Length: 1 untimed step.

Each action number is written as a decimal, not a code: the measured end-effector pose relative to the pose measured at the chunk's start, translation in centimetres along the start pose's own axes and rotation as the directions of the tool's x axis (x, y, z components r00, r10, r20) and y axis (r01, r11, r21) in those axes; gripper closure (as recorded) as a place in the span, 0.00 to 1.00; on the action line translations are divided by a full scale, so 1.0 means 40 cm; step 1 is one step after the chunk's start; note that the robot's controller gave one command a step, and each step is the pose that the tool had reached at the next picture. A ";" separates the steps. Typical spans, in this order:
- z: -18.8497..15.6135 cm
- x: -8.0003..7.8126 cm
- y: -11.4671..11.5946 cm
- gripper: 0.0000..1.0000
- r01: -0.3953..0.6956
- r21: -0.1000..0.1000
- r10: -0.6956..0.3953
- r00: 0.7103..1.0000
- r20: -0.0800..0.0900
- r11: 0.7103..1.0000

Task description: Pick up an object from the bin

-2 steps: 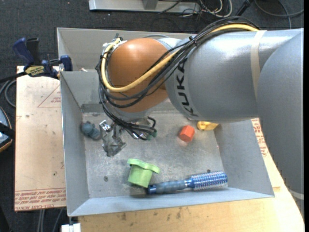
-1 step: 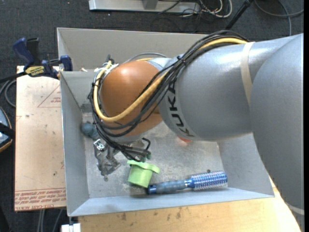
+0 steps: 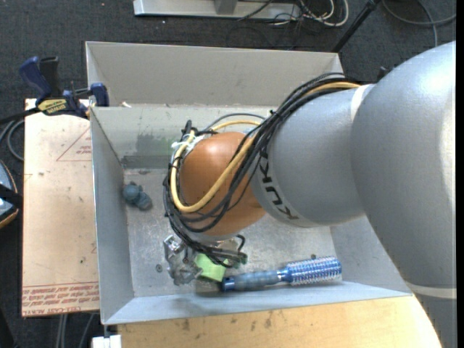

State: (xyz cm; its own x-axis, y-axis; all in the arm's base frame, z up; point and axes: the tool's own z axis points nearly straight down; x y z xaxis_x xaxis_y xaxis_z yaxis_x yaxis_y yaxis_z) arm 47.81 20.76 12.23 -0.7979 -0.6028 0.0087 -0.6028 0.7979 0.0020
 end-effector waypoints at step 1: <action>-0.010 -0.008 0.003 0.00 0.002 0.001 -0.002 1.000 0.009 1.000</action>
Offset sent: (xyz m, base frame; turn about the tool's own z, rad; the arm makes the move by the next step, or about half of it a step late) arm 0.0000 0.0000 0.0000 0.0000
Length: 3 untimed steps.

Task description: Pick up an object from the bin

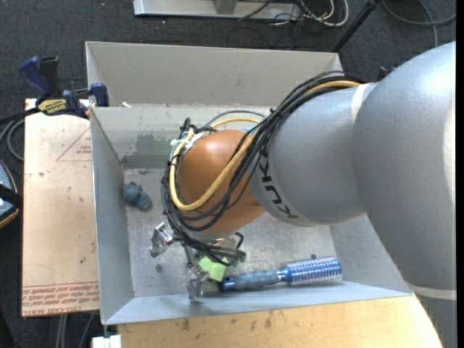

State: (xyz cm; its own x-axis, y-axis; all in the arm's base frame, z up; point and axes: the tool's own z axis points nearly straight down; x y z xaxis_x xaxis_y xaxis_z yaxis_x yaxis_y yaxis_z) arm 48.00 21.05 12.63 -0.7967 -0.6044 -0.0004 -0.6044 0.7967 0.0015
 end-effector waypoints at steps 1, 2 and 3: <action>0.077 0.074 -0.226 0.00 0.203 0.003 -0.203 0.979 0.002 0.979; 0.076 0.072 -0.218 1.00 0.207 0.001 -0.207 0.978 0.002 0.978; -0.303 0.021 -0.243 1.00 0.202 0.007 -0.202 0.979 0.010 0.979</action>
Offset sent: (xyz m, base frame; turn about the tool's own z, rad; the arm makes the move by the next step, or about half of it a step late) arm 0.0291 -0.0878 -0.0309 -0.2124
